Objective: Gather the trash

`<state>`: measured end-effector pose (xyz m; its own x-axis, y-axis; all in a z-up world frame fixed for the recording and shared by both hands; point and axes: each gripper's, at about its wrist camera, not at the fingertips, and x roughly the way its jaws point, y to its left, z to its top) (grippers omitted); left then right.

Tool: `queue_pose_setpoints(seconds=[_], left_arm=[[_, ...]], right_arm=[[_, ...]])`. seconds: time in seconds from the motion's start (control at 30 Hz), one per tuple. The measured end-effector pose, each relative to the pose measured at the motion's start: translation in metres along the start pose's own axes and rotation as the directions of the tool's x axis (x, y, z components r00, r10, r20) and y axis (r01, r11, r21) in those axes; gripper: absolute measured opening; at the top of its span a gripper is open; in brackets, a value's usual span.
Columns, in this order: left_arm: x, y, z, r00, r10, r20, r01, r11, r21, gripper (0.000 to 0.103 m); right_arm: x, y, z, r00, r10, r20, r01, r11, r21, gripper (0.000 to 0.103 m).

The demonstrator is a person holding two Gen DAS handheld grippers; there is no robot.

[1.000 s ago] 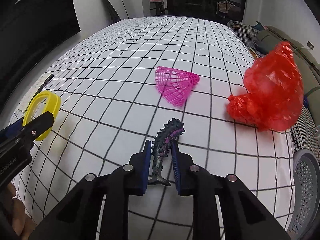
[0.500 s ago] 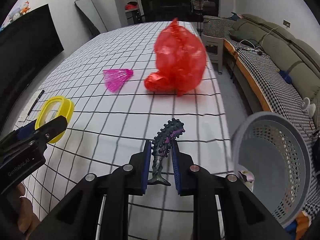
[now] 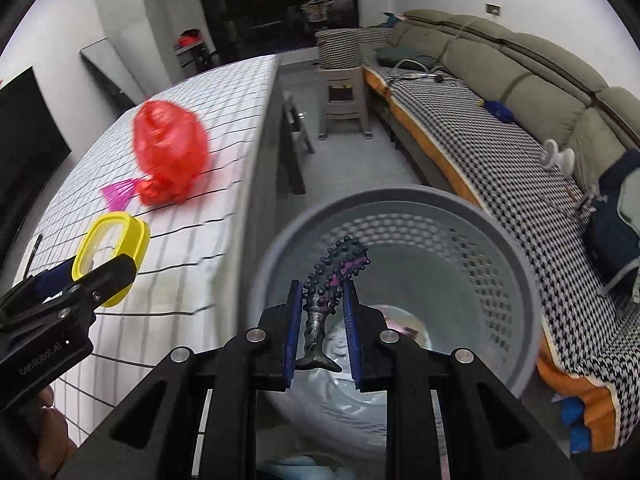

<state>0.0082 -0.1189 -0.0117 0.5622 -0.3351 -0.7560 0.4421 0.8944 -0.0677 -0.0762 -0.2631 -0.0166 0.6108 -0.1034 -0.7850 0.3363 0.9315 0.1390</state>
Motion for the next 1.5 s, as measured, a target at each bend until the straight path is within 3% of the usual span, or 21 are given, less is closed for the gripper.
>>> queue_pose_setpoints(seconds=[0.43, 1.07, 1.1, 1.2, 1.5], left_arm=[[0.040, -0.083, 0.001, 0.995, -0.055, -0.079, 0.065, 0.990, 0.128, 0.068], [0.056, -0.113, -0.008, 0.991, -0.052, -0.125, 0.074, 0.982, 0.171, 0.070], [0.056, -0.113, -0.008, 0.991, -0.051, -0.125, 0.073, 0.983, 0.171, 0.070], [0.055, -0.112, -0.008, 0.991, -0.046, -0.123, 0.066, 0.984, 0.165, 0.079], [0.053, -0.110, -0.008, 0.992, -0.039, -0.119, 0.057, 0.987, 0.152, 0.079]], right_arm=[[0.008, -0.084, -0.017, 0.998, -0.049, -0.046, 0.052, 0.996, 0.074, 0.020], [0.020, -0.107, -0.027, 0.997, -0.022, -0.079, 0.029, 0.995, 0.092, 0.021], [0.019, -0.108, -0.027, 0.997, -0.023, -0.076, 0.030, 0.995, 0.090, 0.025], [0.014, -0.108, -0.027, 0.998, -0.031, -0.049, 0.036, 0.995, 0.095, 0.053], [0.012, -0.109, -0.027, 0.999, -0.029, -0.046, 0.033, 0.994, 0.105, 0.053]])
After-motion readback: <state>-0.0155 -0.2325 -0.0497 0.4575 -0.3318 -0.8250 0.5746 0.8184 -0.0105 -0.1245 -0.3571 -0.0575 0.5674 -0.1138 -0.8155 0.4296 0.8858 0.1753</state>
